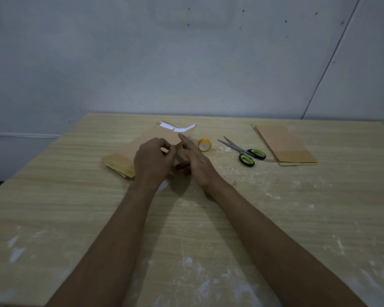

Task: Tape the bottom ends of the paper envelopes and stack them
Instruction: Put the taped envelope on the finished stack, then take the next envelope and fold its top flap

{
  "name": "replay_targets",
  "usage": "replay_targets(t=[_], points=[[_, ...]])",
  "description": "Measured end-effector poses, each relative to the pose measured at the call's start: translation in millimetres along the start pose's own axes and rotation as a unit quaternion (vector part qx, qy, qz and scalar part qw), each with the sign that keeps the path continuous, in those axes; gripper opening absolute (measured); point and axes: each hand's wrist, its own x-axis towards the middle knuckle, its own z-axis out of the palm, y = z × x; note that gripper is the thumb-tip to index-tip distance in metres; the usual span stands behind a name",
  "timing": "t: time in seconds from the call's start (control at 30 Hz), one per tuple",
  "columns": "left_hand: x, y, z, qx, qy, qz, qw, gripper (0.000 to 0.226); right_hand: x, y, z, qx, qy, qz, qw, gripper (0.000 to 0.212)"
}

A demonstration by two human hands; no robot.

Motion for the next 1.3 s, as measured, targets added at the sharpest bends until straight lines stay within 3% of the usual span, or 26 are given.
replay_targets(t=[0.2,0.33,0.43,0.63,0.73,1.0,1.17,1.3], points=[[-10,9,2,-0.023,-0.072,0.086,0.993,0.022,2,6,-8,0.032,0.034,0.028,0.999,0.043],[-14,15,-1,-0.042,-0.079,0.117,0.989,0.038,4,11,-6,0.039,0.049,0.027,0.998,0.045],[-13,12,-1,-0.085,-0.070,0.126,0.986,0.033,2,8,-12,0.066,0.069,0.022,0.995,0.041],[-12,8,6,-0.246,-0.110,0.011,0.963,0.031,-1,12,-37,0.055,0.100,0.033,0.993,0.031],[-14,5,12,-0.254,-0.112,-0.048,0.959,0.046,-9,15,-53,0.049,0.100,0.042,0.993,0.032],[-19,17,30,-0.323,-0.095,-0.158,0.928,0.048,-40,15,-94,0.086,0.036,0.075,0.993,0.036],[-28,16,39,-0.318,-0.144,-0.120,0.929,0.029,-39,14,-95,0.052,0.060,0.048,0.996,0.043],[-32,21,41,-0.333,-0.196,-0.100,0.917,0.031,-38,18,-96,0.002,0.088,0.026,0.996,0.052]])
